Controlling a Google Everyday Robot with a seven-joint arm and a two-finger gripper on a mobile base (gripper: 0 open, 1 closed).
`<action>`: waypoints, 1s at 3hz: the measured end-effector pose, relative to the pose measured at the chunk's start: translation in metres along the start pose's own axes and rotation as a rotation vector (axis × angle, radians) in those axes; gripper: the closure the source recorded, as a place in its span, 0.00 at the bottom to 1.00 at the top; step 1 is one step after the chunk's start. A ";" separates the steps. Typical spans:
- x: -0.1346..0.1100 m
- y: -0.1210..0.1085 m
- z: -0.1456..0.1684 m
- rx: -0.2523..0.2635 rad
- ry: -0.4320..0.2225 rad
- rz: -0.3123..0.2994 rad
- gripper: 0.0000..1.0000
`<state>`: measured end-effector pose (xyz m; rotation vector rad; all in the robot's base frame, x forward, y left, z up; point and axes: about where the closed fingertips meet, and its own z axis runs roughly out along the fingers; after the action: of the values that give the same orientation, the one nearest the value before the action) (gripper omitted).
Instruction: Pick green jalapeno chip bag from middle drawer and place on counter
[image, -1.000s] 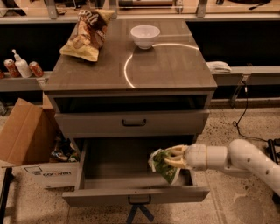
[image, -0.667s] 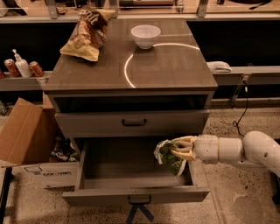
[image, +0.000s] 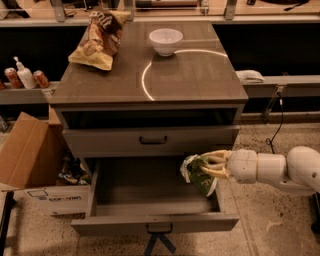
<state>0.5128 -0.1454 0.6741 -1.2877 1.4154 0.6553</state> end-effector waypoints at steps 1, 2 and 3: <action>-0.046 -0.023 -0.028 0.036 -0.009 -0.078 1.00; -0.103 -0.057 -0.059 0.085 -0.007 -0.173 1.00; -0.103 -0.057 -0.059 0.085 -0.007 -0.173 1.00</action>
Offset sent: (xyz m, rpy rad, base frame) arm 0.0285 -0.0549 0.2005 -0.0699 -0.2879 -0.0530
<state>0.5311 -0.1780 0.8006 -1.3217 1.2962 0.4777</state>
